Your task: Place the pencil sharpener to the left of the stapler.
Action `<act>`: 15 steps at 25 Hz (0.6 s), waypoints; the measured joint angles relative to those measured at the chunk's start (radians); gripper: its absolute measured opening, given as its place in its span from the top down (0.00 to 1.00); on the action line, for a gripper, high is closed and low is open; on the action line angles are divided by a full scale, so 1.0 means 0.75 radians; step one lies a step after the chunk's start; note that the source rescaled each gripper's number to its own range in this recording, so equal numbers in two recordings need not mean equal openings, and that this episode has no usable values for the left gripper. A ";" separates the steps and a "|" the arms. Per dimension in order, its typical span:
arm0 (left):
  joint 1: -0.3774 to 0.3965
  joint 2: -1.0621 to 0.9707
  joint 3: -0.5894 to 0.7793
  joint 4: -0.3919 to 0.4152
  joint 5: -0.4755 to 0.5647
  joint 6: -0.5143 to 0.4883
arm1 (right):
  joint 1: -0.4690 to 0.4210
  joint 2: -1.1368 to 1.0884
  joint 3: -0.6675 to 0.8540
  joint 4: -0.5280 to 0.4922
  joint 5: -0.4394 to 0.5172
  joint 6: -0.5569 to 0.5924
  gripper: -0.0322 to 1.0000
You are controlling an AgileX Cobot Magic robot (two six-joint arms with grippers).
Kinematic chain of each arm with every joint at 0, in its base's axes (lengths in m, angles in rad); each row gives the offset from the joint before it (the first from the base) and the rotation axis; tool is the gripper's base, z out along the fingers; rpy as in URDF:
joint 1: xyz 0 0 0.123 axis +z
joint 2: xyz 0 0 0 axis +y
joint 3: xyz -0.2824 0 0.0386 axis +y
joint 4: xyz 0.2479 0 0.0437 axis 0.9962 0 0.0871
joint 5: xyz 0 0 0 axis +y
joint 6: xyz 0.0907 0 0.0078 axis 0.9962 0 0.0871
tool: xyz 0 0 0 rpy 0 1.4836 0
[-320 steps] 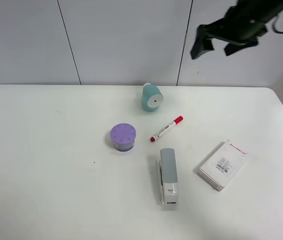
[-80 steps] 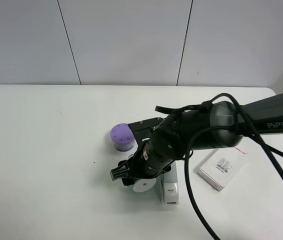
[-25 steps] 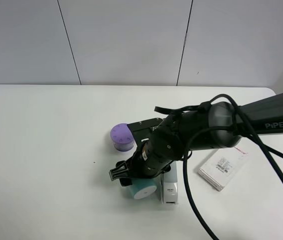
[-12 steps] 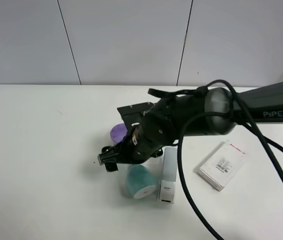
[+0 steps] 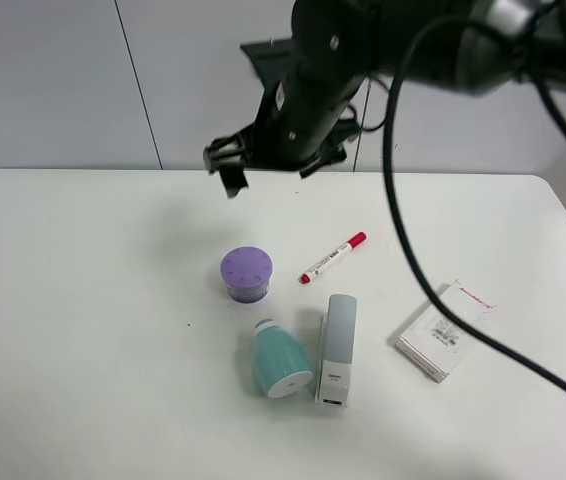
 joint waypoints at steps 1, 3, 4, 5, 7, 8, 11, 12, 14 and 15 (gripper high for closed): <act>0.000 0.000 0.000 0.000 0.000 0.000 | -0.021 -0.026 -0.041 -0.016 0.029 -0.014 0.38; 0.000 0.000 0.000 0.000 0.000 0.000 | -0.079 -0.110 -0.103 -0.037 0.051 -0.033 0.38; 0.000 0.000 0.000 0.000 0.000 0.000 | -0.115 -0.157 -0.111 -0.044 0.051 -0.037 0.38; 0.000 0.000 0.000 0.000 0.000 0.000 | -0.147 -0.206 -0.114 -0.056 0.051 -0.039 0.38; 0.000 0.000 0.000 0.000 0.000 0.000 | -0.218 -0.341 -0.115 -0.114 0.063 -0.048 0.38; 0.000 0.000 0.000 0.000 0.000 0.000 | -0.248 -0.393 -0.115 -0.152 0.077 -0.051 0.38; 0.000 0.000 0.000 0.000 0.000 0.000 | -0.308 -0.565 -0.115 -0.228 0.137 -0.068 0.38; 0.000 0.000 0.000 0.000 0.000 0.000 | -0.325 -0.623 -0.115 -0.254 0.161 -0.077 0.38; 0.000 0.000 0.000 0.000 0.000 0.000 | -0.349 -0.717 -0.115 -0.281 0.200 -0.086 0.38; 0.000 0.000 0.000 0.000 0.000 0.000 | -0.362 -0.767 -0.112 -0.289 0.218 -0.086 0.38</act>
